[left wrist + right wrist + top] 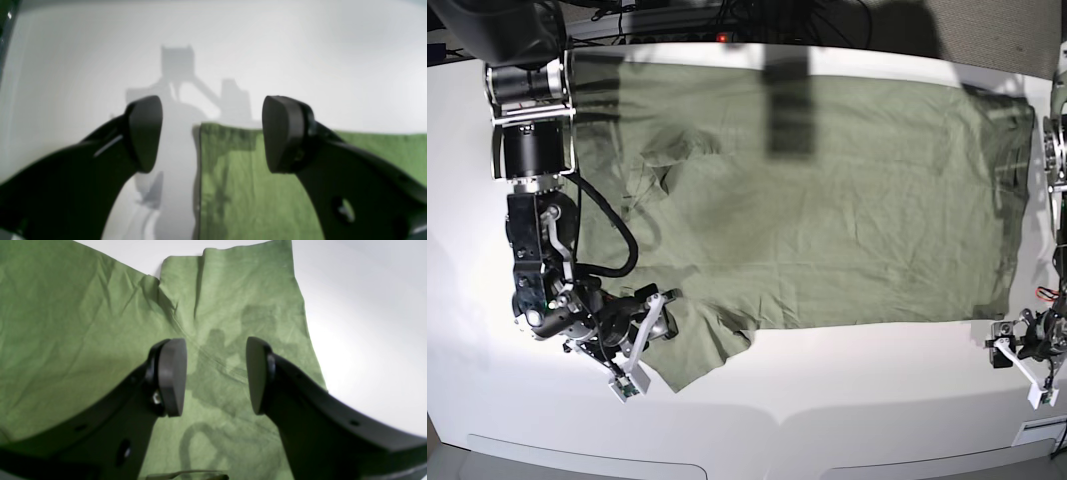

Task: Fold the T-shirt properly
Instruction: 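Lower both grippers onto the hem corners of the green shirt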

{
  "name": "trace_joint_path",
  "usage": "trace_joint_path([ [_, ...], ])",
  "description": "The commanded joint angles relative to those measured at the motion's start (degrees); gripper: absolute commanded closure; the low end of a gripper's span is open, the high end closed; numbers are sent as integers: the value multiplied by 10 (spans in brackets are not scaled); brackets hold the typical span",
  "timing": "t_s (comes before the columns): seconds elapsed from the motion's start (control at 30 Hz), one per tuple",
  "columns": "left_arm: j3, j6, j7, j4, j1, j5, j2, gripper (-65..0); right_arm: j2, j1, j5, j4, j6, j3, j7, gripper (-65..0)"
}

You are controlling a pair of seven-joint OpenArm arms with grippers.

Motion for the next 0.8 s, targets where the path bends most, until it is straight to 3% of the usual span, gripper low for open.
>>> trace_joint_path([
  [0.0, -3, 0, 0, 9, -22, -8, -11, -453, 3, 18, 8, 12, 0, 3, 9, -291],
  [0.1, -3, 0, 28, 9, -22, -18, -11, -453, 3, 18, 19, 12, 0, 3, 7, -291],
  [0.3, -3, 0, 15, -8, -9, -18, -16, -453, 0, 17, 51, 12, 1, 3, -13, -291],
  [0.53, -3, -1, -56, -47, 46, -23, -16, -453, 0, -10, 50, 31, 9, 3, -6, -291],
  [0.77, -4, -1, -118, -47, 60, -66, -16, -453, 0, -46, 50, 99, 9, 3, -10, -291],
])
